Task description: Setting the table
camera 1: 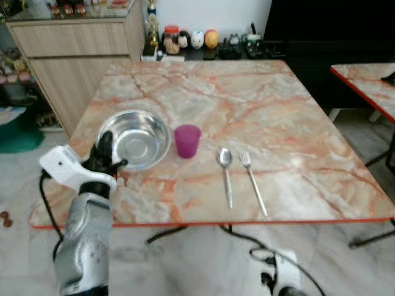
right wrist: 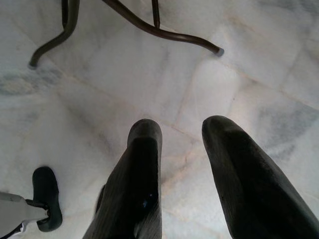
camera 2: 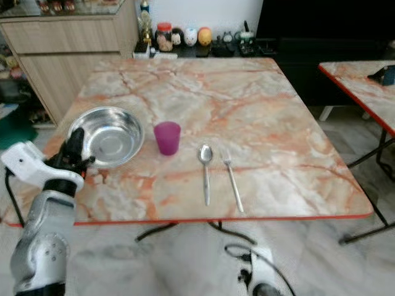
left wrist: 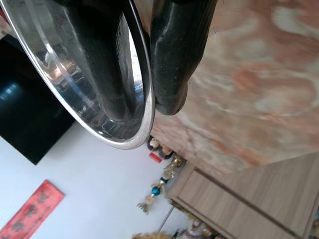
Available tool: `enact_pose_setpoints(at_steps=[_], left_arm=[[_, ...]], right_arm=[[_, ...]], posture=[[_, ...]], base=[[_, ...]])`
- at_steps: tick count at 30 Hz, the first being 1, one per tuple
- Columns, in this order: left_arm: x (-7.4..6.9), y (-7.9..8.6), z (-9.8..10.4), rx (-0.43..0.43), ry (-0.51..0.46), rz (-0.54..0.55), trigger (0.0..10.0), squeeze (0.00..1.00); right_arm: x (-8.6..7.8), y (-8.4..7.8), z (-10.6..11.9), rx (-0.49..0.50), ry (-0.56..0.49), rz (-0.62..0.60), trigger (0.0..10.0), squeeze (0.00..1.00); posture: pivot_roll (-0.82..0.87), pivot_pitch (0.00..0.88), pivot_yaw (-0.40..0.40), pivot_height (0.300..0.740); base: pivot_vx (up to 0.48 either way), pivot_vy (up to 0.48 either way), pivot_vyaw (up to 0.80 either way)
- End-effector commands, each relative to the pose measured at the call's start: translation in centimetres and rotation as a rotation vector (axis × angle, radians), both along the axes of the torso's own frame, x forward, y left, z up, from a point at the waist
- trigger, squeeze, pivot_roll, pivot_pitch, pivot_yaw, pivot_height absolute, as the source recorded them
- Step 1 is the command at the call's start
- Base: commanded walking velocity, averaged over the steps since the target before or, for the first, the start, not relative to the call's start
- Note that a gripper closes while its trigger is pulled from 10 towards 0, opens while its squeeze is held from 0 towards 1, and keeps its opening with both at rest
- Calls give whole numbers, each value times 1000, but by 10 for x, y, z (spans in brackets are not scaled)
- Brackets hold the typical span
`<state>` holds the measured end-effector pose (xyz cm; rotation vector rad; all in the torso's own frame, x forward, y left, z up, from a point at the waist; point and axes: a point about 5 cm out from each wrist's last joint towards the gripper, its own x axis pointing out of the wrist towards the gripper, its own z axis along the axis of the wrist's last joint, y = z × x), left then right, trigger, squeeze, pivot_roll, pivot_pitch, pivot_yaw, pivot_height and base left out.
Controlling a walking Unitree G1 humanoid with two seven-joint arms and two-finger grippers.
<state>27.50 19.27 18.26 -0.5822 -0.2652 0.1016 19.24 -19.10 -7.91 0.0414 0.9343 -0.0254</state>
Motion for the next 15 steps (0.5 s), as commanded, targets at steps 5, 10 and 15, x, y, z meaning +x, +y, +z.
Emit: enact_pose_setpoints(at_steps=[5, 10, 15], left_arm=[[2, -8, 9, -4, -41, -27, 10000, 0], [3, -9, 11, 0, -42, -31, 10000, 0], [4, -10, 10, 4, -39, -34, 10000, 0]], right_arm=[[-3, -7, 0, -17, 10, -3, 10000, 0], [-3, -7, -1, -18, 12, -1, 10000, 0], [-3, -6, 0, -18, 12, 0, 10000, 0]], posture=[[0, 0, -9, 707], [-3, 0, -10, 707], [-3, 0, -10, 707]], base=[[0, -408, 0], [0, -423, 0], [0, -425, 0]])
